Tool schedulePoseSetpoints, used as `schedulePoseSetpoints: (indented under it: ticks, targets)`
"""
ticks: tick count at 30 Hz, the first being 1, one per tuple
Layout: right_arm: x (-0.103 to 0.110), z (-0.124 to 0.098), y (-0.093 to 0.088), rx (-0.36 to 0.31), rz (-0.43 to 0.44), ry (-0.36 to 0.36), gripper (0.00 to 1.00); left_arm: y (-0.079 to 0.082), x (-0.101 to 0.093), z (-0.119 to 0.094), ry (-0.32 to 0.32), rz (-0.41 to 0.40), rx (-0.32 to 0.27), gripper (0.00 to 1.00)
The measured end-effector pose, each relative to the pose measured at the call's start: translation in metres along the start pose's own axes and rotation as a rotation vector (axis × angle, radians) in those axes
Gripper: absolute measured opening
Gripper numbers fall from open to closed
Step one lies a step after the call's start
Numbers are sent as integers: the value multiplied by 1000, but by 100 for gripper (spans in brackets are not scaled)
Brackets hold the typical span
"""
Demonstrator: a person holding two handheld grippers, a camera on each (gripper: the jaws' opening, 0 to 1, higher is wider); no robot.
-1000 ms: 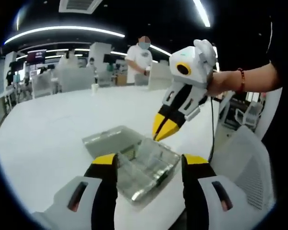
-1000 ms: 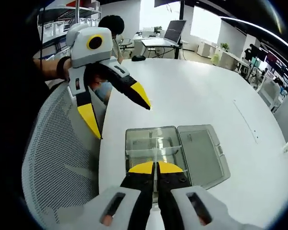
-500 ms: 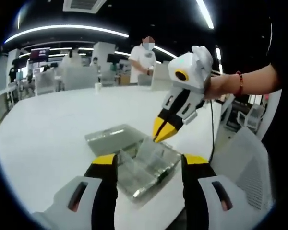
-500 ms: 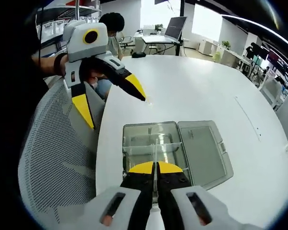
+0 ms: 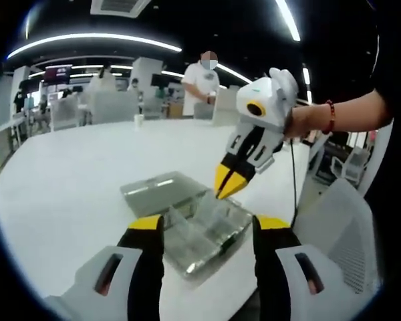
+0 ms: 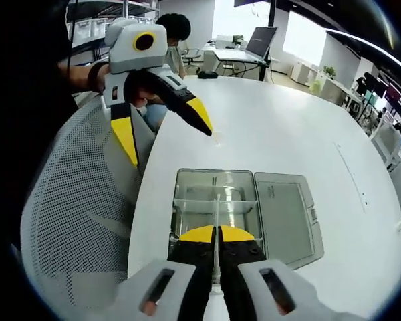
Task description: Insert the divider into the dual guide fixture by aligning both edges with the guide slots and pushing it downward to the bottom, including one-sided entry, uneven engagement, binding, and posture correction.
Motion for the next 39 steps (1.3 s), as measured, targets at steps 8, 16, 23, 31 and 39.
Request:
schedulePoseSetpoints:
  ticks: [8, 16, 23, 31, 39]
  targets:
    - [0, 9, 3, 19, -53, 41, 0, -4, 3, -1, 13, -19, 18, 52]
    - [-1, 13, -1, 45, -40, 37, 0, -6, 7, -2, 25, -20, 33, 52]
    - [-1, 22, -5, 99, -7, 35, 0, -3, 7, 0, 23, -38, 29, 52]
    - [-2, 30, -11, 151, 30, 36, 0, -5, 7, 0, 22, -71, 31, 52]
    - [-1, 40, -19, 203, 32, 50, 0, -12, 16, -2, 63, -83, 52, 52]
Point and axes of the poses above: the point that each gripper's makers call its tool centre point, and the gripper's own axes: z roughly forward along the fingers, x roughly to its left, y roughly out of its top, the point moved 1 cm from there along -z, roughly backward along the fingers, and after that the axes turned 6 degrees about -x, right-handed, at the moved point
